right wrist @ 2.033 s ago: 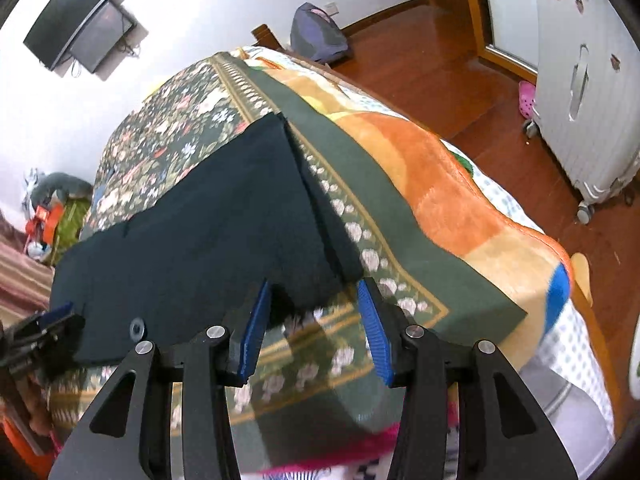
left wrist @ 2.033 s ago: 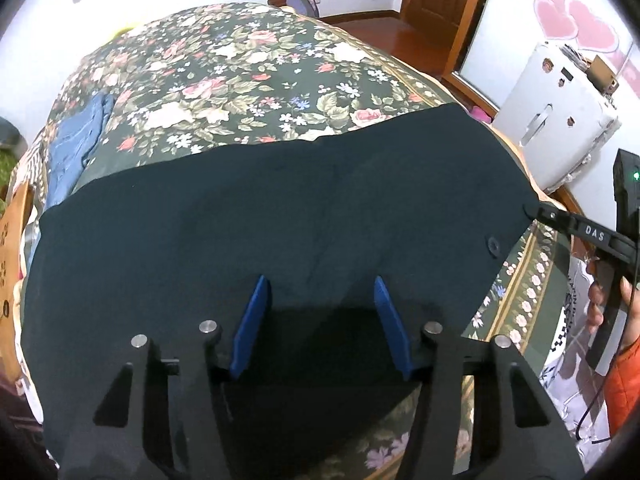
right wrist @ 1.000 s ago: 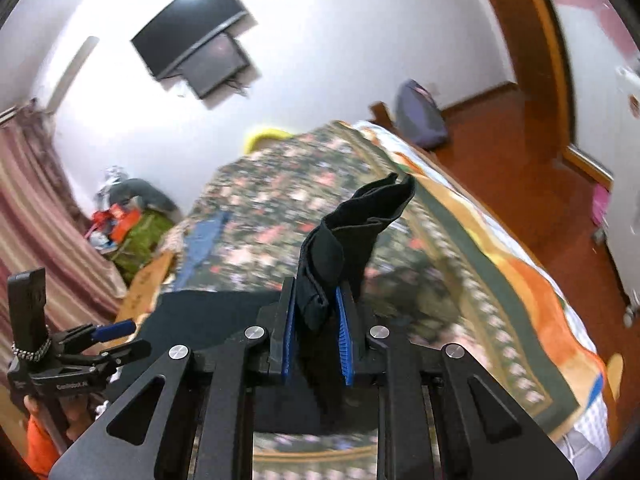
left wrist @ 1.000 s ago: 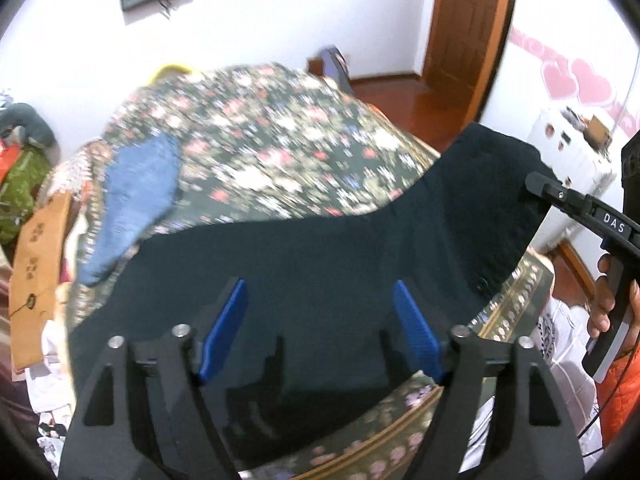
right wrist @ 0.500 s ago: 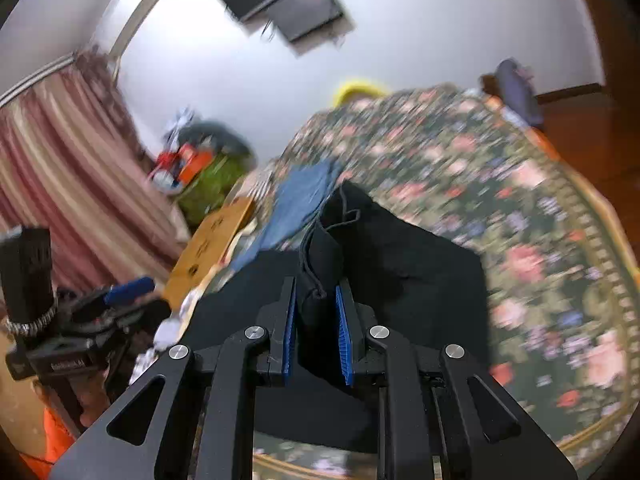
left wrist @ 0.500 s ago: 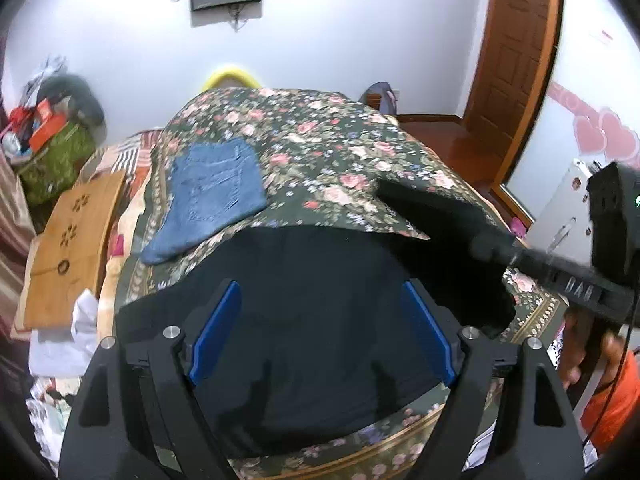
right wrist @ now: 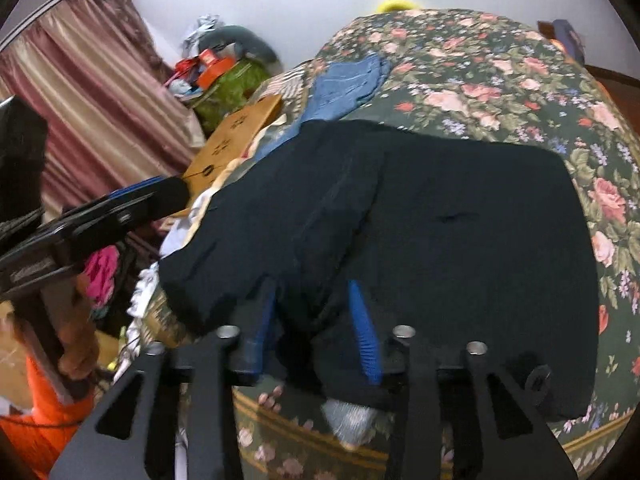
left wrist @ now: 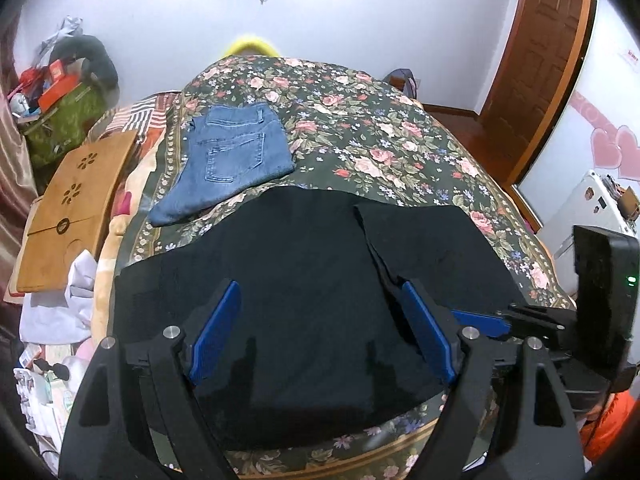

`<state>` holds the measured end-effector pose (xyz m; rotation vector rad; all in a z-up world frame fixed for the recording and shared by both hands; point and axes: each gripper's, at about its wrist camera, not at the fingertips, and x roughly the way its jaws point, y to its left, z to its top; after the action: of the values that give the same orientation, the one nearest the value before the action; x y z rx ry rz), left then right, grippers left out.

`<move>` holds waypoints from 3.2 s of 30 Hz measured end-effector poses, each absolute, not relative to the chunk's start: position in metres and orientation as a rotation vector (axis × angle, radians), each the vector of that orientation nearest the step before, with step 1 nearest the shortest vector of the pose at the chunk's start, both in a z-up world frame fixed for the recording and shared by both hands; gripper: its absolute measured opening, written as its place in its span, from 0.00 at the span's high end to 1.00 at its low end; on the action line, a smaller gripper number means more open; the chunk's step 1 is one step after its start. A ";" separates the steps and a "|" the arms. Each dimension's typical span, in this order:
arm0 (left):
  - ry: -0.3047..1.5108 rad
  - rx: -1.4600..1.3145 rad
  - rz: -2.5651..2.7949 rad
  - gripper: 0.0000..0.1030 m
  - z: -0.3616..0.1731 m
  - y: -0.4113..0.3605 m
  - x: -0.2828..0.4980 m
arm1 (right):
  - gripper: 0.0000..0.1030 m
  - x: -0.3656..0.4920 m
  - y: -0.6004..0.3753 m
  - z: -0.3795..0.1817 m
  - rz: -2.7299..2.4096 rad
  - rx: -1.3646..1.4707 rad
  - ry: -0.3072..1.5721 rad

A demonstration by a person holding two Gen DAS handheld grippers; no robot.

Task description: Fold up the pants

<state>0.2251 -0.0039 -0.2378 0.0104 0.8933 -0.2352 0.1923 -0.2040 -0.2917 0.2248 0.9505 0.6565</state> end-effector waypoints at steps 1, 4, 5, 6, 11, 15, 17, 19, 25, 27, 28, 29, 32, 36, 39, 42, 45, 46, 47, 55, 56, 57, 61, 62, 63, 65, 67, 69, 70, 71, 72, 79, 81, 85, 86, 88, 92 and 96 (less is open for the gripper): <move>0.895 0.011 -0.239 0.20 -0.238 -0.006 0.226 | 0.59 0.191 -0.208 -0.289 0.641 0.217 0.937; 0.897 0.027 -0.272 0.20 -0.240 -0.021 0.232 | 0.55 0.188 -0.229 -0.276 0.605 0.221 0.868; 0.893 0.034 -0.277 0.20 -0.240 -0.026 0.233 | 0.55 0.187 -0.236 -0.272 0.582 0.214 0.847; 0.890 0.044 -0.287 0.22 -0.241 -0.033 0.235 | 0.55 0.187 -0.244 -0.269 0.551 0.198 0.825; 0.915 0.099 -0.370 0.45 -0.253 -0.073 0.245 | 0.55 0.194 -0.279 -0.270 0.434 0.131 0.805; 0.984 0.146 -0.429 0.66 -0.280 -0.103 0.251 | 0.71 0.200 -0.290 -0.293 0.391 0.111 0.850; 1.025 0.172 -0.441 0.68 -0.297 -0.113 0.251 | 0.74 0.203 -0.291 -0.311 0.397 0.112 0.912; 1.052 0.206 -0.430 0.68 -0.313 -0.119 0.251 | 0.74 0.200 -0.290 -0.323 0.393 0.083 0.943; 1.014 0.249 -0.418 0.68 -0.317 -0.114 0.236 | 0.74 0.187 -0.305 -0.325 0.369 0.060 0.953; 0.997 0.276 -0.381 0.66 -0.315 -0.109 0.232 | 0.74 0.183 -0.309 -0.325 0.348 0.048 0.958; 0.997 0.287 -0.362 0.65 -0.315 -0.106 0.229 | 0.74 0.181 -0.312 -0.324 0.336 0.042 0.959; 0.998 0.280 -0.351 0.64 -0.314 -0.100 0.228 | 0.74 0.180 -0.314 -0.322 0.328 0.037 0.959; 1.002 0.208 -0.329 0.61 -0.305 -0.076 0.222 | 0.74 0.177 -0.316 -0.312 0.305 0.027 0.942; 0.952 0.184 -0.211 0.60 -0.287 -0.045 0.214 | 0.73 0.174 -0.308 -0.293 0.318 0.027 0.894; 0.918 0.133 -0.151 0.48 -0.272 -0.016 0.207 | 0.67 0.174 -0.292 -0.277 0.343 0.013 0.842; 0.851 0.087 -0.066 0.29 -0.254 0.015 0.197 | 0.65 0.177 -0.274 -0.264 0.367 -0.012 0.801; 0.798 0.038 0.012 0.21 -0.239 0.047 0.186 | 0.63 0.181 -0.254 -0.253 0.405 -0.031 0.769; 0.789 0.020 0.031 0.20 -0.235 0.058 0.183 | 0.62 0.182 -0.247 -0.249 0.416 -0.039 0.758; 0.783 -0.004 0.051 0.17 -0.233 0.069 0.180 | 0.61 0.183 -0.240 -0.246 0.428 -0.047 0.747; 0.854 -0.215 0.111 0.14 -0.244 0.157 0.162 | 0.54 0.193 -0.191 -0.246 0.502 -0.097 0.722; 0.882 -0.240 0.113 0.14 -0.252 0.165 0.162 | 0.53 0.195 -0.185 -0.249 0.508 -0.106 0.728; 0.904 -0.262 0.112 0.14 -0.259 0.172 0.162 | 0.53 0.196 -0.178 -0.252 0.513 -0.118 0.736; 1.001 -0.374 0.080 0.14 -0.292 0.189 0.158 | 0.53 0.198 -0.160 -0.269 0.521 -0.171 0.775; 1.023 -0.407 0.069 0.14 -0.302 0.193 0.156 | 0.53 0.198 -0.157 -0.274 0.521 -0.190 0.784; 1.043 -0.434 0.059 0.14 -0.309 0.195 0.155 | 0.53 0.199 -0.154 -0.279 0.520 -0.207 0.799; 1.080 -0.488 0.040 0.14 -0.323 0.199 0.151 | 0.53 0.200 -0.149 -0.291 0.528 -0.228 0.839; 1.098 -0.523 0.031 0.14 -0.333 0.201 0.147 | 0.53 0.201 -0.147 -0.302 0.536 -0.245 0.878; 1.112 -0.552 -0.003 0.14 -0.340 0.201 0.144 | 0.53 0.202 -0.145 -0.311 0.546 -0.255 0.911; 1.117 -0.570 -0.019 0.14 -0.344 0.201 0.143 | 0.53 0.201 -0.145 -0.313 0.546 -0.257 0.914; 1.115 -0.579 -0.026 0.14 -0.346 0.200 0.143 | 0.53 0.199 -0.146 -0.314 0.546 -0.257 0.905; 1.114 -0.580 -0.029 0.14 -0.347 0.198 0.143 | 0.53 0.198 -0.145 -0.314 0.545 -0.259 0.904; 1.129 -0.704 -0.099 0.14 -0.369 0.200 0.168 | 0.53 0.201 -0.144 -0.315 0.558 -0.240 0.911; 1.132 -0.754 -0.100 0.12 -0.375 0.203 0.174 | 0.53 0.201 -0.144 -0.315 0.559 -0.237 0.911; 1.118 -0.827 -0.088 0.10 -0.377 0.209 0.182 | 0.53 0.201 -0.145 -0.315 0.567 -0.230 0.908; 1.103 -0.856 -0.084 0.10 -0.376 0.213 0.182 | 0.53 0.201 -0.145 -0.315 0.568 -0.227 0.909; 1.086 -0.882 -0.087 0.10 -0.375 0.215 0.180 | 0.52 0.201 -0.145 -0.315 0.568 -0.227 0.908; 1.068 -0.911 -0.070 0.10 -0.376 0.218 0.180 | 0.52 0.202 -0.146 -0.315 0.569 -0.227 0.908; 1.076 -0.908 -0.002 0.14 -0.377 0.218 0.194 | 0.52 0.201 -0.146 -0.315 0.567 -0.226 0.907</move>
<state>0.1936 0.2178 -0.3774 -0.9082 1.0765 -0.0020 0.2013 -0.1462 -0.3154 -0.2256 0.9071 0.5671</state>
